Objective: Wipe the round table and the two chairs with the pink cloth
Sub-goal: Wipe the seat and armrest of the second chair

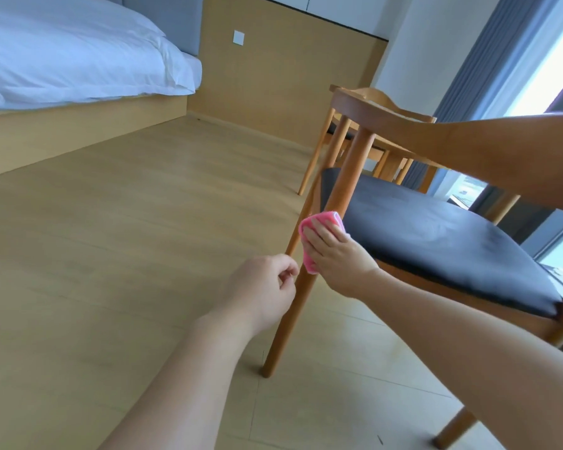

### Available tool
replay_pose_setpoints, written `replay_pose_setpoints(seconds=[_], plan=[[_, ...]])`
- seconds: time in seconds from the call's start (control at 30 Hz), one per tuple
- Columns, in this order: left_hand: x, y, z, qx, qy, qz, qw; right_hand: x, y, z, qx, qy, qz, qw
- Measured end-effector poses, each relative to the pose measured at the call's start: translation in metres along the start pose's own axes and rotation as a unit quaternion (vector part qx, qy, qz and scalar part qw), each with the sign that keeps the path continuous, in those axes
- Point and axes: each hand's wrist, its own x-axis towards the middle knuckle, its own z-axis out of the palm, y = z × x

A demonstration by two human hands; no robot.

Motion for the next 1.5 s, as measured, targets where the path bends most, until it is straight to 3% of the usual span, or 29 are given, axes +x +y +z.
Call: replay_pose_setpoints(seconds=[0.43,0.8,1.17,1.5], plan=[[0.000,0.018,0.031,0.069,-0.048,0.034,0.996,-0.021,-0.018,0.053,0.015,0.070,0.017,0.997],[0.010,0.056,0.071,0.081,-0.069,0.066,0.992,-0.082,-0.010,0.087,0.003,0.078,0.033,0.996],[0.012,0.088,0.129,0.108,-0.120,0.112,0.981,-0.208,0.022,0.145,0.075,0.134,0.074,0.985],[0.017,0.127,0.201,0.100,-0.171,0.131,0.971,-0.317,0.054,0.197,0.083,0.081,0.144,0.983]])
